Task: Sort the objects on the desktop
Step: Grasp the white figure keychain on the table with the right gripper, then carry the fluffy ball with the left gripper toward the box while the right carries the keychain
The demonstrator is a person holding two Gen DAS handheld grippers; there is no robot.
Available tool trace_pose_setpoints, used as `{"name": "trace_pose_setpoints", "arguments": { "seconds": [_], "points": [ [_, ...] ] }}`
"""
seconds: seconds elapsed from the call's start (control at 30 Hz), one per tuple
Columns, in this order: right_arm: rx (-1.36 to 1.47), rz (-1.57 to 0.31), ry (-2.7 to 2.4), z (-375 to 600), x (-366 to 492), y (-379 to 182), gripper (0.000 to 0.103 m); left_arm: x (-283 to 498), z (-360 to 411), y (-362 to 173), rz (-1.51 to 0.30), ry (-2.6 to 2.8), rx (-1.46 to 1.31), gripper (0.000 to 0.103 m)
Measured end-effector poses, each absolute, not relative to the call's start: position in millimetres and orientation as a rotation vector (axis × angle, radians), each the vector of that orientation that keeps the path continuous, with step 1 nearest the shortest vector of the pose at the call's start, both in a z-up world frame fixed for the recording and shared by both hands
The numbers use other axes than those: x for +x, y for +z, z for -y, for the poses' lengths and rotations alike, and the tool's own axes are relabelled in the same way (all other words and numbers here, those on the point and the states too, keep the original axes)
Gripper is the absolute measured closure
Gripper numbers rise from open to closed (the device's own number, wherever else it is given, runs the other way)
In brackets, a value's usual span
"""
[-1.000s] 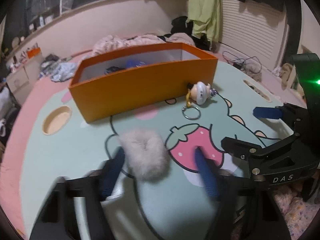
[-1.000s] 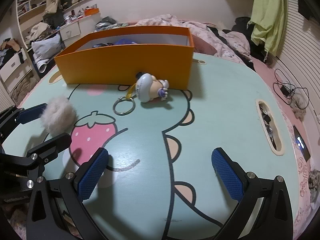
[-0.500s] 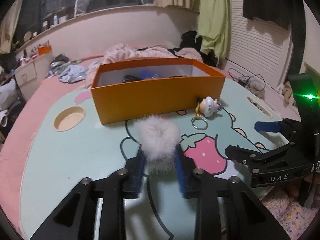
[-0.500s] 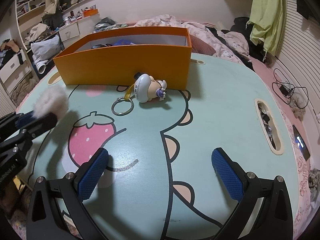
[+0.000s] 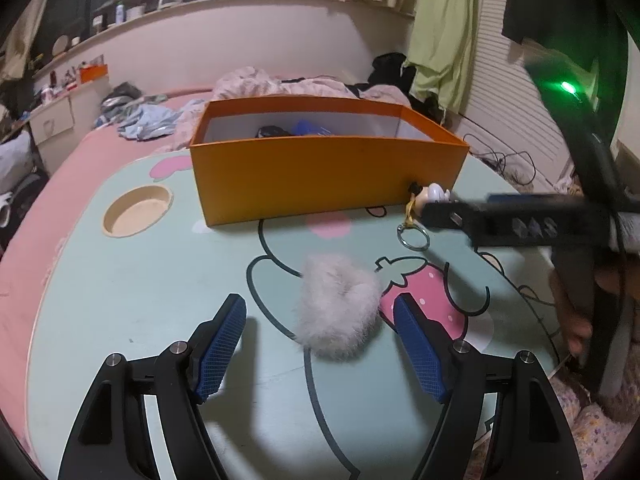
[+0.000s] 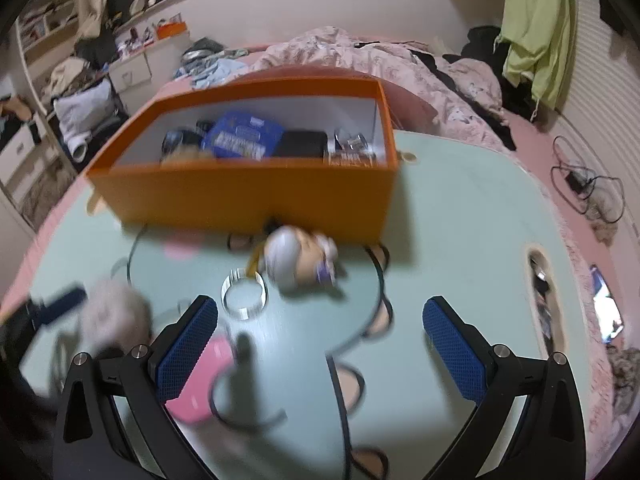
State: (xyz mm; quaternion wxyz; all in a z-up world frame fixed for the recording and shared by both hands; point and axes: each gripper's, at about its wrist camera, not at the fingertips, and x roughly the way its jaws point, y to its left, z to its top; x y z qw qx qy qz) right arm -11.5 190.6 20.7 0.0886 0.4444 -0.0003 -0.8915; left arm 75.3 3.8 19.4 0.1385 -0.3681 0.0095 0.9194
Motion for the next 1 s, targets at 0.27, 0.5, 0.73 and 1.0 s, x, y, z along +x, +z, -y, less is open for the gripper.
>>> {"name": "trace_pose_setpoints", "arguments": {
  "seconds": [0.27,0.5,0.73,1.0],
  "points": [
    [1.343,0.004,-2.644,-182,-28,11,0.060,75,-2,18,0.005,2.657,-1.073,0.027],
    [1.258,0.069,-2.599,-192,13,15,0.060,76,-2,19,-0.009,2.660,-1.067,0.027],
    [1.231,0.021,-2.577,-194,42,13,0.059,72,-3,16,-0.019,2.640,-1.106,0.027],
    [1.267,-0.098,-2.665,-200,46,-2,0.009,72,-21,10,-0.197,2.633,-1.185,0.001]
  ]
}}
